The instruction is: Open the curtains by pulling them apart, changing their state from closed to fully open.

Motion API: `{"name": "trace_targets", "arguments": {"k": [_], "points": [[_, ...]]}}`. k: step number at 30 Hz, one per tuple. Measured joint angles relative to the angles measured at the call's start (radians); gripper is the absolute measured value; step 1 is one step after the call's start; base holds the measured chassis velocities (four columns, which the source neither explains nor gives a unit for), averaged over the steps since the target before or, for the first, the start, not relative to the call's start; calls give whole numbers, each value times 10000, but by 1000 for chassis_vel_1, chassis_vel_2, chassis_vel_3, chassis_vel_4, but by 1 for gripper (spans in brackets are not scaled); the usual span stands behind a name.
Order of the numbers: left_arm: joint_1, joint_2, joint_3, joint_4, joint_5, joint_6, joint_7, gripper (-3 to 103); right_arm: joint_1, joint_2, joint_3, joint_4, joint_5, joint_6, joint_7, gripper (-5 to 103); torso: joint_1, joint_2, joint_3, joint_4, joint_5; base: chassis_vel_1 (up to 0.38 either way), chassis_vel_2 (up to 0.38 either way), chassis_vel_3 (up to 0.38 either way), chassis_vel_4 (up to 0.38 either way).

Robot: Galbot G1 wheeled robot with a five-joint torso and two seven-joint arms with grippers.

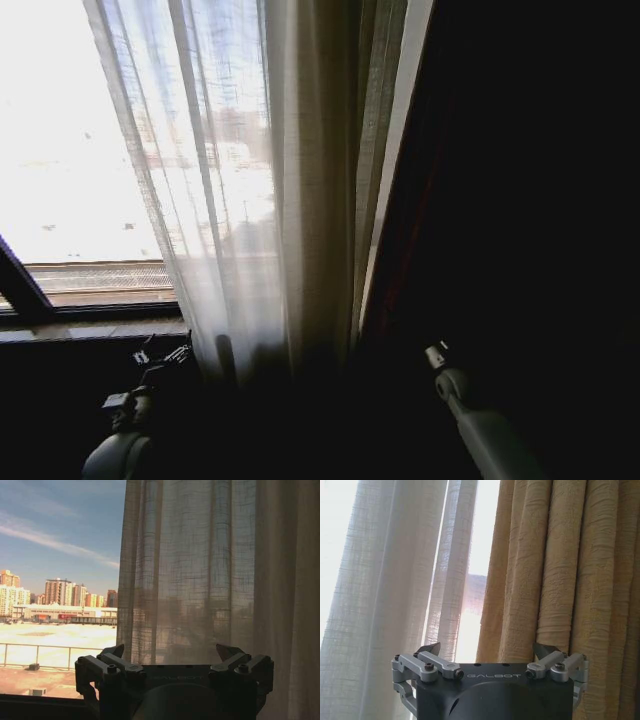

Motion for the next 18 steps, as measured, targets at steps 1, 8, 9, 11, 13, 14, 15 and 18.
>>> {"name": "trace_targets", "arguments": {"k": [1, 8, 9, 11, 13, 14, 15, 18], "points": [[0, 0, 0, -1, 0, 0, 0, 100, 16, 19, -16, -2, -12, 0, -1, 100, 0, 0, 0, 0, 0, 48, 57, -38, -45], [0, -1, 0, 0, 0, 1, 0, 100, 104, 114, -109, -23, -108, -2, -11, 100, 0, 0, 0, 0, 0, 76, 98, -92, -92], [0, 0, 0, 0, 0, 0, 0, 100, 100, 131, -117, -12, -121, -4, -15, 100, 0, 0, 0, -1, 1, 160, 221, -178, -191], [0, 0, 0, -1, 0, 0, 1, 100, 91, 137, -118, 3, -129, -4, -16, 100, -1, 0, 0, -1, 0, 193, 221, -189, -219], [0, 0, 0, 0, 0, 0, 0, 100, 51, 144, -115, 51, -151, -5, -21, 100, 0, 0, 0, 1, 0, 271, 245, -239, -245], [0, 0, 0, 0, 0, 0, 0, 100, 51, 144, -115, 51, -151, -5, -21, 100, 0, 0, 0, 1, 0, 271, 245, -278, -244], [0, 0, 0, 0, 0, 0, 0, 100, 33, 144, -111, 77, -153, -5, -24, 100, 0, 0, 1, 3, -3, 260, 241, -278, -249], [0, 0, 0, 0, 0, 0, 0, 100, -28, 137, -81, 159, -160, -6, -38, 100, 0, -1, 1, 1, -2, 264, 292, -290, -298]]}}
